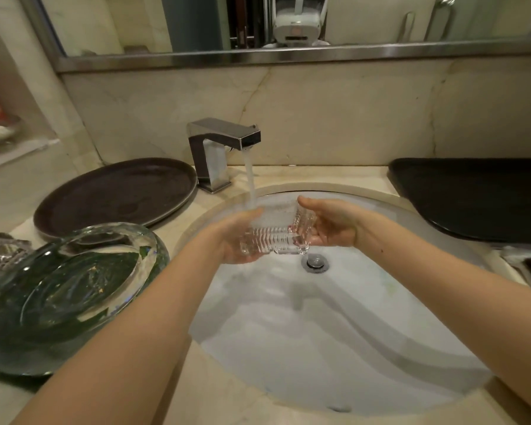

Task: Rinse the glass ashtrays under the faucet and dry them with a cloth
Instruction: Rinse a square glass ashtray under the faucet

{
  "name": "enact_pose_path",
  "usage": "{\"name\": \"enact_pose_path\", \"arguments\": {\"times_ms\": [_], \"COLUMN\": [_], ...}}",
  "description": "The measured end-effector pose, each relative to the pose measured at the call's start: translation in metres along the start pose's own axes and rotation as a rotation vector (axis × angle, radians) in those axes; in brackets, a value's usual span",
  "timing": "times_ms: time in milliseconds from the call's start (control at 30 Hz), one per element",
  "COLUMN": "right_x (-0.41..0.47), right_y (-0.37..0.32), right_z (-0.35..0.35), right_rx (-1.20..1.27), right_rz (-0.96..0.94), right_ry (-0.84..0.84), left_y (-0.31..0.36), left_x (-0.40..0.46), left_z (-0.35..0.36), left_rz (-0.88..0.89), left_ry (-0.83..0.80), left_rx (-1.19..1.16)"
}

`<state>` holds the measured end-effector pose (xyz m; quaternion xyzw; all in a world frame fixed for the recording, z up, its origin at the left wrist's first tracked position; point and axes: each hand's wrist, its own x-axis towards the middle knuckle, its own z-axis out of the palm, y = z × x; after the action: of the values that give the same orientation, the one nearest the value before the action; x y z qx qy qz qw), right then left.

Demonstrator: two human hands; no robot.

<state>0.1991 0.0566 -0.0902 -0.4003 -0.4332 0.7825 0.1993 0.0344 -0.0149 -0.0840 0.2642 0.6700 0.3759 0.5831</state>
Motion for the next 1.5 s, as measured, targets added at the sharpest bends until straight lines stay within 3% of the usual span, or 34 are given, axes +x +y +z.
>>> {"name": "enact_pose_path", "arguments": {"times_ms": [267, 400, 500, 600, 700, 800, 867, 967, 1033, 1233, 1367, 1500], "right_x": [-0.037, -0.065, -0.091, -0.122, -0.142, -0.155, -0.168, -0.189, -0.203, -0.252, -0.309, -0.368], "right_y": [0.015, 0.021, 0.025, 0.030, 0.044, 0.058, 0.058, 0.050, 0.042, 0.031, 0.043, 0.066], "right_z": [0.009, 0.012, 0.012, 0.010, -0.002, -0.022, -0.035, -0.049, -0.053, -0.091, -0.131, -0.163], "right_rx": [-0.023, -0.090, -0.416, -0.943, -1.321, -1.364, -1.270, -0.625, -0.329, -0.743, -0.881, -0.924], "right_rz": [0.044, -0.174, -0.446, -0.699, -0.825, -0.766, -0.582, -0.359, -0.326, -0.380, -0.289, -0.238], "right_ry": [0.075, 0.129, 0.233, 0.358, 0.431, 0.591, 0.663, 0.510, 0.532, 1.040, 1.123, 1.194], "left_y": [-0.005, -0.012, -0.017, -0.016, -0.014, -0.016, -0.019, -0.019, -0.017, -0.016, -0.022, -0.032], "left_x": [-0.028, -0.035, -0.040, -0.050, -0.060, -0.063, -0.066, -0.074, -0.080, -0.112, -0.128, -0.143], "left_z": [0.000, 0.001, 0.006, 0.025, 0.056, 0.090, 0.109, 0.135, 0.152, 0.228, 0.276, 0.323], "left_rz": [0.065, 0.132, 0.129, 0.047, 0.052, 0.145, 0.195, 0.339, 0.437, 0.450, 0.377, 0.453], "left_ry": [-0.102, -0.209, -0.356, -0.509, -0.467, -0.276, -0.206, -0.193, -0.209, -0.436, -0.553, -0.584], "left_rx": [0.309, 0.257, 0.092, -0.142, -0.293, -0.241, -0.279, -0.228, -0.153, -0.195, -0.065, 0.272]}}
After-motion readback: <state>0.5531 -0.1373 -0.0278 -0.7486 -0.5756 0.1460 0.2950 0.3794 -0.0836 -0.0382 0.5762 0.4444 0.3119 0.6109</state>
